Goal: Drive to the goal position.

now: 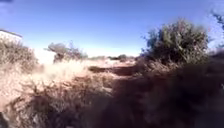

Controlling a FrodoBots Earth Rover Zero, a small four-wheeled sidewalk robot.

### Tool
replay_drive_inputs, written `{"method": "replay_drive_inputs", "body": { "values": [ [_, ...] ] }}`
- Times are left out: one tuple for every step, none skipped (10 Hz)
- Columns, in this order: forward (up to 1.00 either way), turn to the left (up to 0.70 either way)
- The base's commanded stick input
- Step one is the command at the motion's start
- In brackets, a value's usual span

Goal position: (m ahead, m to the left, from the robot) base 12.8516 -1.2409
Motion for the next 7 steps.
{"method": "replay_drive_inputs", "body": {
  "values": [
    [0.5,0.0],
    [0.5,0.0],
    [0.5,0.0],
    [0.5,0.0],
    [0.5,0.0],
    [0.5,0.0],
    [0.5,0.0]
  ]
}}
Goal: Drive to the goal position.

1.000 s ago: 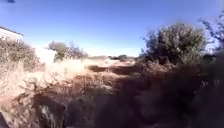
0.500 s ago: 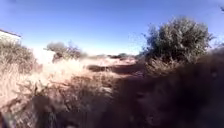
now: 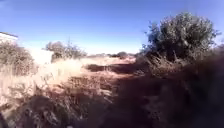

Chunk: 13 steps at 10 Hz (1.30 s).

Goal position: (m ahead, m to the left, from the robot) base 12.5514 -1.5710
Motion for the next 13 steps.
{"method": "replay_drive_inputs", "body": {
  "values": [
    [0.5,0.0],
    [0.5,0.0],
    [0.5,0.0],
    [0.5,0.0],
    [0.5,0.0],
    [0.5,0.0],
    [0.5,0.0],
    [0.5,0.0],
    [0.5,0.0],
    [0.5,0.0],
    [0.5,0.0],
    [0.5,0.0],
    [0.5,0.0]
  ]
}}
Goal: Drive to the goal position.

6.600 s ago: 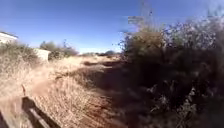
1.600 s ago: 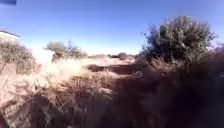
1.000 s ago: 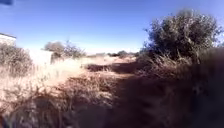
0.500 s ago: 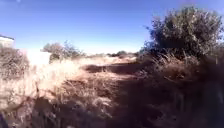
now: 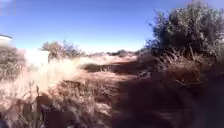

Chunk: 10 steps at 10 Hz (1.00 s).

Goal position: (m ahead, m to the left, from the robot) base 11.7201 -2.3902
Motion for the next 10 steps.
{"method": "replay_drive_inputs", "body": {
  "values": [
    [0.5,0.0],
    [0.5,0.0],
    [0.5,-0.32],
    [0.5,-0.24],
    [0.5,0.0],
    [0.5,0.0],
    [0.5,0.0],
    [0.5,0.0],
    [0.5,-0.36],
    [0.5,-0.28]
  ]
}}
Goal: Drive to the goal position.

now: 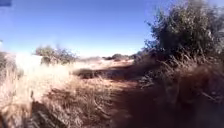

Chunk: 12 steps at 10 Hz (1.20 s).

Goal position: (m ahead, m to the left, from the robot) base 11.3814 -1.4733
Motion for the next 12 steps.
{"method": "replay_drive_inputs", "body": {
  "values": [
    [0.5,0.0],
    [0.5,0.0],
    [0.5,0.0],
    [0.5,0.0],
    [0.5,0.0],
    [0.5,0.0],
    [0.5,0.0],
    [0.5,0.0],
    [0.5,0.0],
    [0.5,0.0],
    [0.5,0.0],
    [0.5,0.0]
  ]
}}
